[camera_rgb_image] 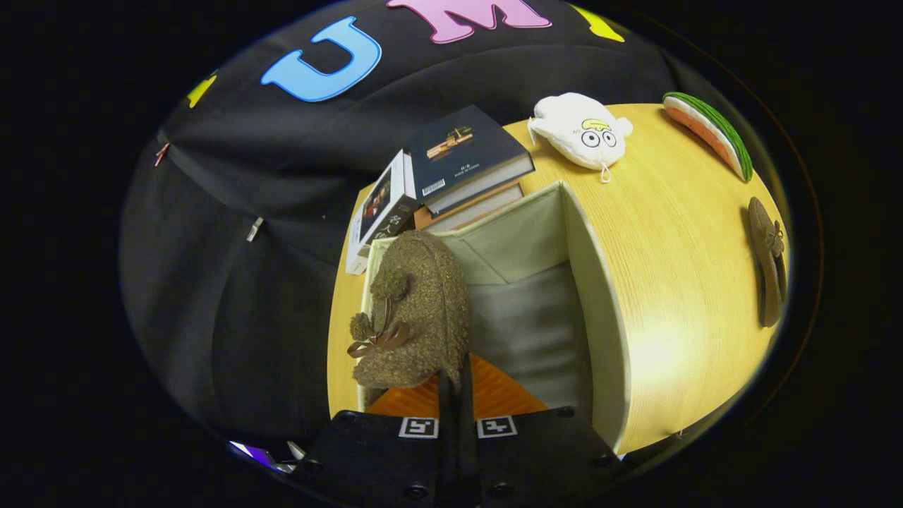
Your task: Open the storage box then place both shoes into the box .Put the left shoe in first, then the right shoe, with the right side of both shoes facing outward in a uniform manner.
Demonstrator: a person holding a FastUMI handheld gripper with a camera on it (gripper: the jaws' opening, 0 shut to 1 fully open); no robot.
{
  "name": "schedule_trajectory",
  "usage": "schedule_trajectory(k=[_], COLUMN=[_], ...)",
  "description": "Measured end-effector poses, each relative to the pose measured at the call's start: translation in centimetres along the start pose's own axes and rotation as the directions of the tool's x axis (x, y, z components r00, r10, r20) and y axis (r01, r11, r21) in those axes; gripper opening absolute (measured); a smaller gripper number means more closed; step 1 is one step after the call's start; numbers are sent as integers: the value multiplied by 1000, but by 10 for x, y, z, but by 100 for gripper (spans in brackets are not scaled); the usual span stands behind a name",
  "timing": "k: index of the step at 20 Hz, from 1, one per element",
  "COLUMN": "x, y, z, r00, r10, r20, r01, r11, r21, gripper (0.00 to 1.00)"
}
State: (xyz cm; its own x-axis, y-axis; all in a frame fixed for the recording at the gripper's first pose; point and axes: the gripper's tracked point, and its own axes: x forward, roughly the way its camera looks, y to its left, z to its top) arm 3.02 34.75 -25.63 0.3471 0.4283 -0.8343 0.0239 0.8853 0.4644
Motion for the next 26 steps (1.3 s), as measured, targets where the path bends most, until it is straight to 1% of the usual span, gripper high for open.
schedule_trajectory(k=[2,3,4,6,7,8,12,14,16,18,20,23,26], x=[4,6,9,2,-9,-13,-52,-77,-103,-130,-156,-198,-212], y=[1,6,12,23,29,33,30,15,-12,-45,-87,-150,-214], z=[-2,-4,-9,-10,-14,-2,22,39,56,70,85,96,97], r00=[1000,1000,999,997,995,994,987,982,976,970,957,934,920], r10=[-6,6,24,67,96,112,150,154,135,94,31,-42,-123], r20=[-7,-10,-24,-41,-29,-16,50,111,169,225,287,356,373], r01=[6,-6,-24,-67,-95,-112,-149,-151,-129,-81,-3,105,202], r11=[1000,1000,1000,998,995,994,989,988,990,994,995,982,962], r21=[2,-1,-5,2,13,19,-11,-31,-50,-68,-97,-159,-182], gripper=[7,8,16,58,79,100,99,98,99,98,98,98,99])
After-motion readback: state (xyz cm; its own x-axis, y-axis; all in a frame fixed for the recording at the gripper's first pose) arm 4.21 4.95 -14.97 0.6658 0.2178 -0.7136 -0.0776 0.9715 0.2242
